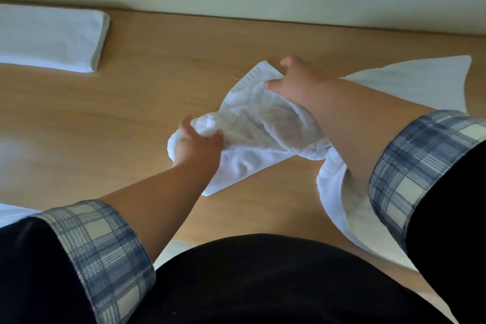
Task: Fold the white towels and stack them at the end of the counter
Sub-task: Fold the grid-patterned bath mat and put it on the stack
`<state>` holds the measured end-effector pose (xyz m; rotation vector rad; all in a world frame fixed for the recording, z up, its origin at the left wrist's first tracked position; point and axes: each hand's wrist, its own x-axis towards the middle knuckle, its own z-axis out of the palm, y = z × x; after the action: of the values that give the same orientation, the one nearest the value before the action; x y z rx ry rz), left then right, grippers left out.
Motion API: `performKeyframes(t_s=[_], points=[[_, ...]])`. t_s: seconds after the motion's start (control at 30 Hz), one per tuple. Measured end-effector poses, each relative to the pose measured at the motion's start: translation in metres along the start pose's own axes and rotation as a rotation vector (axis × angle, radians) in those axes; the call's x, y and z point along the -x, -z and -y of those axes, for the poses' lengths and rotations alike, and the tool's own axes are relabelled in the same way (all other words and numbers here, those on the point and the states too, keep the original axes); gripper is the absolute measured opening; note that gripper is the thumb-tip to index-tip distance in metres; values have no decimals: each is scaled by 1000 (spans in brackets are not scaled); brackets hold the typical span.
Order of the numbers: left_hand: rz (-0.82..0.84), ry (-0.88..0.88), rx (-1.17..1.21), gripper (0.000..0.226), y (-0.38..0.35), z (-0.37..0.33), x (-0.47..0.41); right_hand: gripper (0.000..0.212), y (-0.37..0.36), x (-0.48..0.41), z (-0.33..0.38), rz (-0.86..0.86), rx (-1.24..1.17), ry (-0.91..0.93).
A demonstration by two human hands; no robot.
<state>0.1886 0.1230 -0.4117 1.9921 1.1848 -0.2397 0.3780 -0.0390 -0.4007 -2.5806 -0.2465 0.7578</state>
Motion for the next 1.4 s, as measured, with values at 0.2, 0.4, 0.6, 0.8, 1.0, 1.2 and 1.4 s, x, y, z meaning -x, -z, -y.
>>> performKeyframes(t_s=[0.2,0.4,0.6,0.8,1.0,1.2,1.4], points=[[334,42,-186,63,31,13,-55,40,-10,-9,19,26,166,-158],[337,-292,-213,23,44,-33,-82,12,1,72,39,-256,-355,-16],[399,-300,284,15,56,-101,-99,17,-35,155,58,-262,-321,227],[502,-341,372,46,52,-104,-115,37,-94,159,75,214,-124,345],[394,-359,324,57,61,-62,-130,35,-122,148,87,530,-53,347],[393,-230,299,99,90,-35,-161,39,-136,140,100,778,-47,262],[318,-178,-105,60,104,-3,-165,26,-95,80,115,104,-264,227]])
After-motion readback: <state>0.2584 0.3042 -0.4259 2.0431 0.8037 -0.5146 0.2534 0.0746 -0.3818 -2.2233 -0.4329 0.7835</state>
